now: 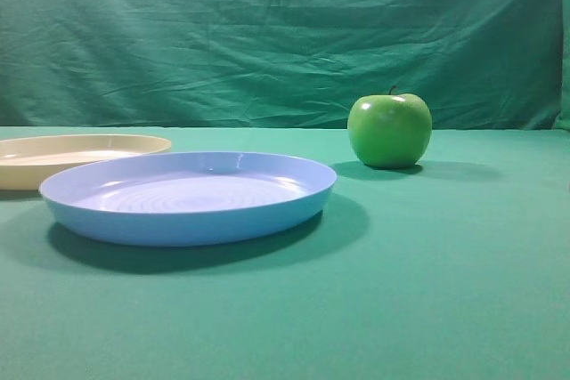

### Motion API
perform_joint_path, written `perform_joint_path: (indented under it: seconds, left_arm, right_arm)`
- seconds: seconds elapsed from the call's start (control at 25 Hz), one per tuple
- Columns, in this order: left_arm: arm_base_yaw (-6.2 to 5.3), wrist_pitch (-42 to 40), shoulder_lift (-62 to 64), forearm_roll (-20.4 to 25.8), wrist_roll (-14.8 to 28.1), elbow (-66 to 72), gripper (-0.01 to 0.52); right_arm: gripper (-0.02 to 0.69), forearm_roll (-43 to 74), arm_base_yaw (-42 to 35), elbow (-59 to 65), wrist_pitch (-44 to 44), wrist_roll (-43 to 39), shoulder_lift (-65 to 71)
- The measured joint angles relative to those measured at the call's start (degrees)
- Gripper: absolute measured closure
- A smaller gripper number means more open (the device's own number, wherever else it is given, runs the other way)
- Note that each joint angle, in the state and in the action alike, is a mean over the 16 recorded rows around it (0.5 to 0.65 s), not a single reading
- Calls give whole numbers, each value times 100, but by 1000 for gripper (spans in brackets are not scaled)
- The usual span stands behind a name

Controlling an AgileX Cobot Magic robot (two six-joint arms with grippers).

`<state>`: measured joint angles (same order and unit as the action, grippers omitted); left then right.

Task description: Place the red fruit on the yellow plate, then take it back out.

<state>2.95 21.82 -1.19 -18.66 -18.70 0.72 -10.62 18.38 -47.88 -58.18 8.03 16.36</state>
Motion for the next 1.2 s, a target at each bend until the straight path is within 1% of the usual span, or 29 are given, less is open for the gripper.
perform_joint_path:
  seconds: [0.2, 0.4, 0.8, 1.04, 1.2]
  left_arm:
    - [0, 0, 0, 0, 0, 0, 514]
    - [0, 0, 0, 0, 0, 0, 514]
    - [0, 0, 0, 0, 0, 0, 514]
    - [0, 0, 0, 0, 0, 0, 514]
    - [0, 0, 0, 0, 0, 0, 514]
  right_arm:
    - [665, 242, -154, 221, 137, -120, -502]
    - [665, 465, -568, 773, 621, -227, -966]
    - [665, 565, -1461, 2712, 2079, -254, -1609]
    - [665, 565, -1593, 3858, 2885, -254, -1708]
    - [665, 566, -1596, 4407, 3304, -254, -1709]
